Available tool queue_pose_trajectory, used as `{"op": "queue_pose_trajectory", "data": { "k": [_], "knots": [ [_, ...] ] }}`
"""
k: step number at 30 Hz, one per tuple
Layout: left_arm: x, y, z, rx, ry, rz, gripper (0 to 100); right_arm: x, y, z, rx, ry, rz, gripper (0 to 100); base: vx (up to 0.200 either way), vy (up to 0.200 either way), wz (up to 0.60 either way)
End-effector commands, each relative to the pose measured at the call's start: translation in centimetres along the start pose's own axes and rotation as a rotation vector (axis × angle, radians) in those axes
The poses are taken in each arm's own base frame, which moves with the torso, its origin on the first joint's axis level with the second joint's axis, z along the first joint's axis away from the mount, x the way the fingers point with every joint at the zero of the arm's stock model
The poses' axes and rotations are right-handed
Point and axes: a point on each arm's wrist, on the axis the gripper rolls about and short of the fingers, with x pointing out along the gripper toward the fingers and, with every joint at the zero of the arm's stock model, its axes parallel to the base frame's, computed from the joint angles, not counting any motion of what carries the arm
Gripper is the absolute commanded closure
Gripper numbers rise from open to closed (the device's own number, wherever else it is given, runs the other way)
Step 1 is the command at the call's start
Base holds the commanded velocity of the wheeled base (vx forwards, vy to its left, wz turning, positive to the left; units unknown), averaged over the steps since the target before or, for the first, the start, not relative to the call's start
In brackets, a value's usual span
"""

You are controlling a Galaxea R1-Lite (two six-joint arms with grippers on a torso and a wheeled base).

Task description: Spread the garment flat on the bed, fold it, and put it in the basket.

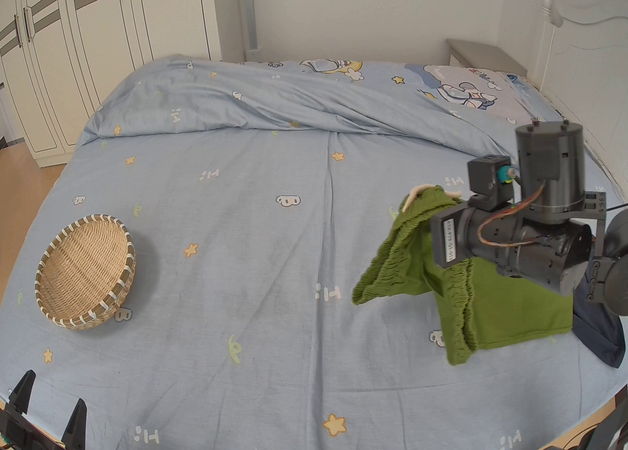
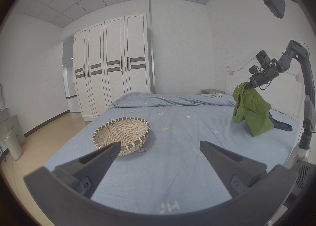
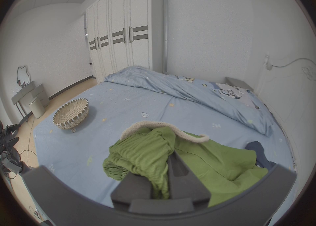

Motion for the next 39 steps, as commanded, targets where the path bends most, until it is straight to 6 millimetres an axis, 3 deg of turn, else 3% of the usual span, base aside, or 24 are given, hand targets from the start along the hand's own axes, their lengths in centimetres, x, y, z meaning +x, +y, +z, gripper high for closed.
{"op": "queue_pose_trajectory", "data": {
  "k": [1, 6, 7, 17, 20, 29, 39],
  "knots": [
    [0.0, 0.0, -0.5, 0.0, 0.0, 0.0, 0, 2.9, 4.4, -0.1, -0.032, 0.04, 0.068, 100, 0.0, 0.0, 0.0],
    [0.0, 0.0, -0.5, 0.0, 0.0, 0.0, 0, 4.4, 7.2, -0.4, -0.055, 0.052, 0.083, 100, 0.0, 0.0, 0.0],
    [0.0, 0.0, -0.5, 0.0, 0.0, 0.0, 0, 4.9, 8.6, -0.5, -0.063, 0.05, 0.109, 100, 0.0, 0.0, 0.0],
    [0.0, 0.0, -0.5, 0.0, 0.0, 0.0, 0, 6.5, 13.8, 0.8, -0.074, 0.014, 0.194, 100, 0.0, 0.0, 0.0],
    [0.0, 0.0, -0.5, 0.0, 0.0, 0.0, 0, 6.6, 14.4, 0.9, -0.078, 0.014, 0.204, 100, 0.0, 0.0, 0.0],
    [0.0, 0.0, -0.5, 0.0, 0.0, 0.0, 0, 8.7, 18.9, 2.4, -0.061, -0.044, 0.238, 100, 0.0, 0.0, 0.0],
    [0.0, 0.0, -0.5, -0.002, 0.0, 0.0, 0, 9.4, 21.2, 2.5, -0.073, -0.033, 0.265, 100, 0.0, 0.0, 0.0]
  ]
}}
